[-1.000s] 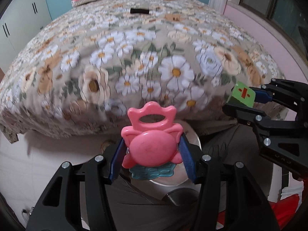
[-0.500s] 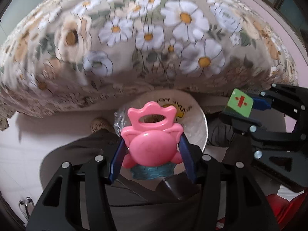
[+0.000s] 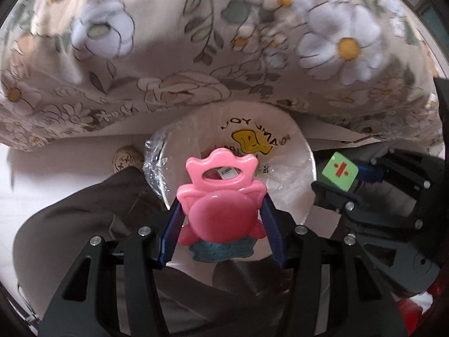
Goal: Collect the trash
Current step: 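Lift the pink toy and green cube and carry them down over the lined bowl, then open the left tool over the bowl while the right tool releases the green cube, then raise both open tools from the bowl and move them back over the bed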
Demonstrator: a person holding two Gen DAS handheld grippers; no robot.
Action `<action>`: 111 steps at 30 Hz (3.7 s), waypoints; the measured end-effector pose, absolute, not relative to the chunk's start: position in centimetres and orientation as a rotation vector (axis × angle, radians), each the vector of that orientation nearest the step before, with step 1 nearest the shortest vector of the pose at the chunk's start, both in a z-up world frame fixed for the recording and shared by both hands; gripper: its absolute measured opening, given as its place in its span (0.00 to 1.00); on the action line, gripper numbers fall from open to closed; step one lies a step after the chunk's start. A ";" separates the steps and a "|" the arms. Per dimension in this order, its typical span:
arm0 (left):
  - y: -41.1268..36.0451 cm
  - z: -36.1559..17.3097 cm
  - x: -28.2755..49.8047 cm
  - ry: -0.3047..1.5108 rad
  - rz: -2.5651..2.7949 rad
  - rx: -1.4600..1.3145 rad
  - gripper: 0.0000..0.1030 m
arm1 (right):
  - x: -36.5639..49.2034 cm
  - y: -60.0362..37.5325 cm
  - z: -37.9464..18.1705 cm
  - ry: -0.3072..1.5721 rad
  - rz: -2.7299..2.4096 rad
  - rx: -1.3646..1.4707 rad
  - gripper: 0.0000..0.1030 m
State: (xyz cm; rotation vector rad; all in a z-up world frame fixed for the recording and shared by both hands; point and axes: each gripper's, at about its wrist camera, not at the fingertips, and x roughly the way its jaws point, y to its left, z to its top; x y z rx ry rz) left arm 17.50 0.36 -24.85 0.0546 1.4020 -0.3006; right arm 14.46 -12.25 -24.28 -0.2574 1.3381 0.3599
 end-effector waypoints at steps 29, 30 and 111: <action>-1.2 -34.9 22.3 1.576 -0.286 -0.095 0.53 | 18.1 -12.0 -34.6 1.578 0.313 -0.132 0.32; -1.4 -35.0 22.4 1.572 -0.286 -0.092 0.53 | 18.2 -11.9 -34.8 1.582 0.313 -0.133 0.32; 0.5 -3.5 25.6 0.899 -0.320 -0.047 0.58 | 21.8 -18.7 -0.9 0.844 0.318 -0.154 0.49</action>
